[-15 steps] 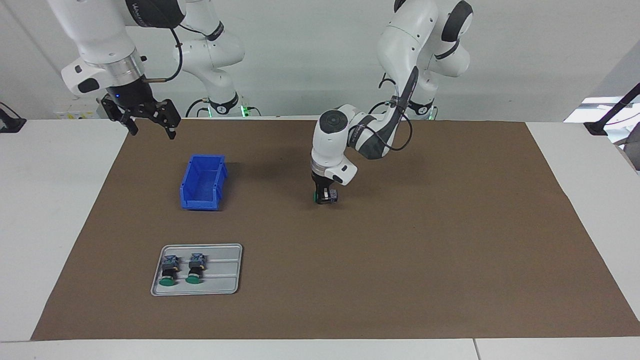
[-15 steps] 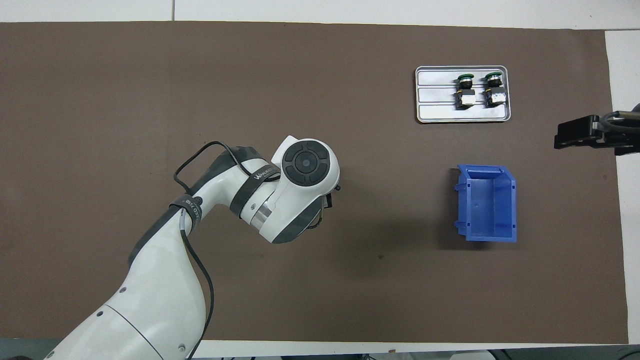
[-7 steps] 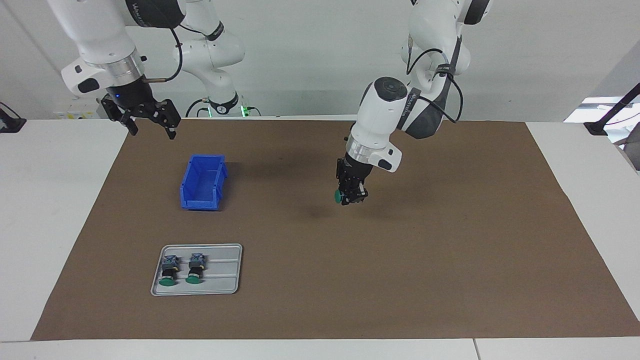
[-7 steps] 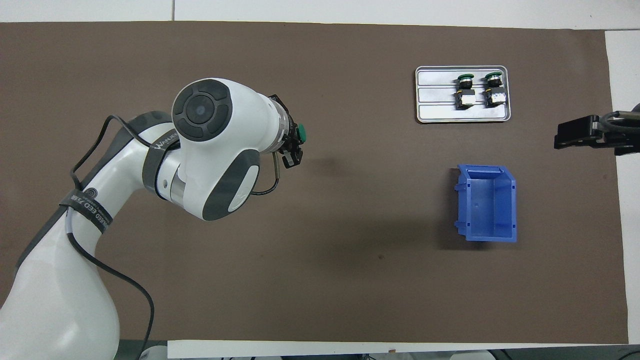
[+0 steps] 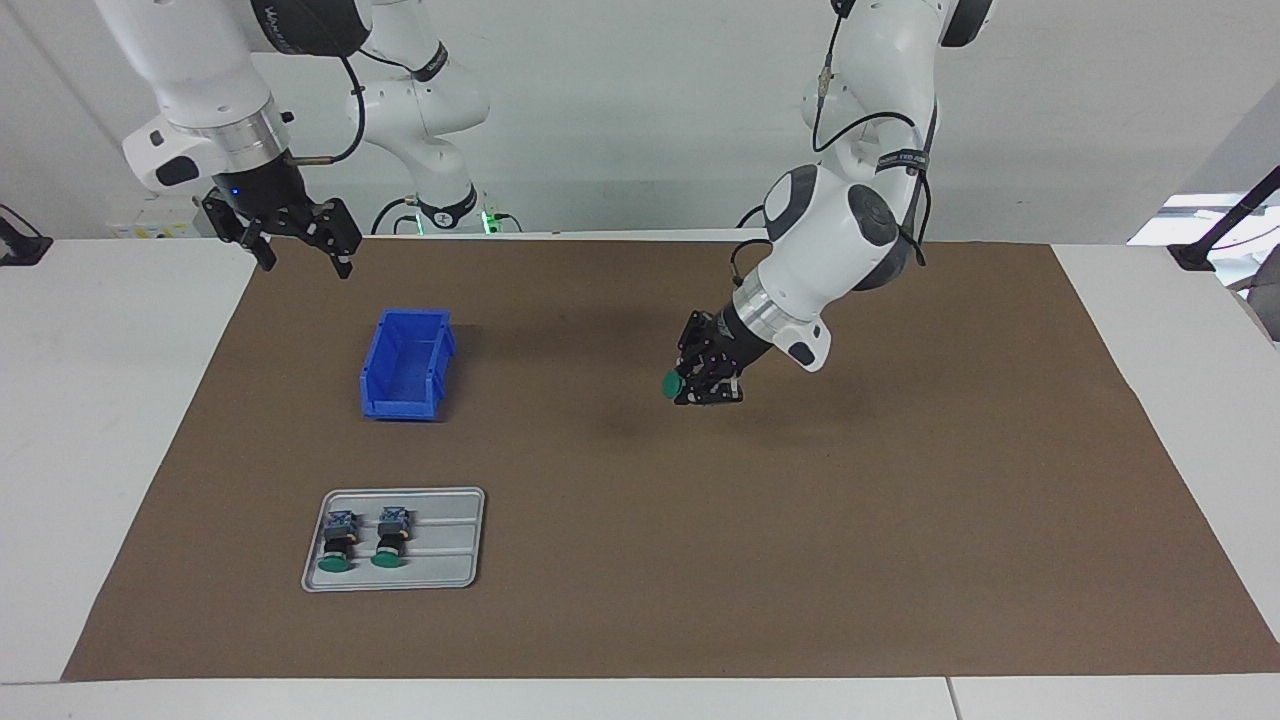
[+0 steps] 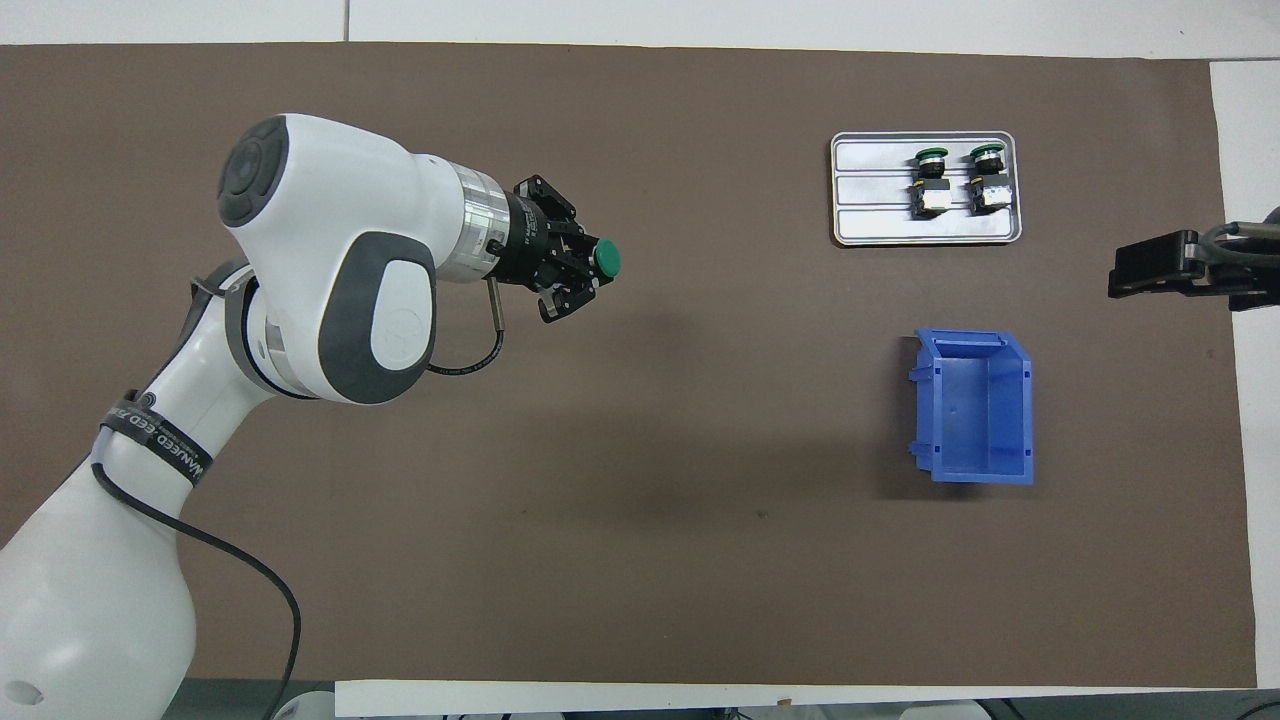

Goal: Place and press button with both arms
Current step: 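Carry the button with the left gripper toward the left arm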

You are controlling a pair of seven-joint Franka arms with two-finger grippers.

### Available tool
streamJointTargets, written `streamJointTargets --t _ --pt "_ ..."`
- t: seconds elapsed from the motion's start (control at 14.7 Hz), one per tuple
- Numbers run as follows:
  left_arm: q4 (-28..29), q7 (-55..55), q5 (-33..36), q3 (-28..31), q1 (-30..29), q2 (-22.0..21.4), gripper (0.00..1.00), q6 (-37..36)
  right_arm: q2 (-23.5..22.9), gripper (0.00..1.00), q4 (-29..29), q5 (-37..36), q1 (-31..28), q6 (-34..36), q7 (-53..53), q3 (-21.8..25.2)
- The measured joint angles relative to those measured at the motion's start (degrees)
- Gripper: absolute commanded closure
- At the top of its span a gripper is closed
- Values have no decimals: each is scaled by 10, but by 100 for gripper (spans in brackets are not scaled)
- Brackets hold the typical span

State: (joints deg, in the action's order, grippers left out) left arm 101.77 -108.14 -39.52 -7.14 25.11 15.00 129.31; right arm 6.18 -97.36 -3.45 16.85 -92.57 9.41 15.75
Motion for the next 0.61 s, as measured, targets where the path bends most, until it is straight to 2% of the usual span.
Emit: streamJointTargets --t 0.14,0.27,0.41,0.61 --pt "42 117 -134 1 -16 -17 100 7 0 1 0 0 0 0 0 0" --pt "110 219 -255 1 -23 -44 100 39 0 1 0 0 0 0 0 0" --pt "153 251 -303 1 -23 -62 100 56 0 1 0 0 0 0 0 0" --pt "173 310 -362 1 -36 -67 100 43 0 1 0 0 0 0 0 0"
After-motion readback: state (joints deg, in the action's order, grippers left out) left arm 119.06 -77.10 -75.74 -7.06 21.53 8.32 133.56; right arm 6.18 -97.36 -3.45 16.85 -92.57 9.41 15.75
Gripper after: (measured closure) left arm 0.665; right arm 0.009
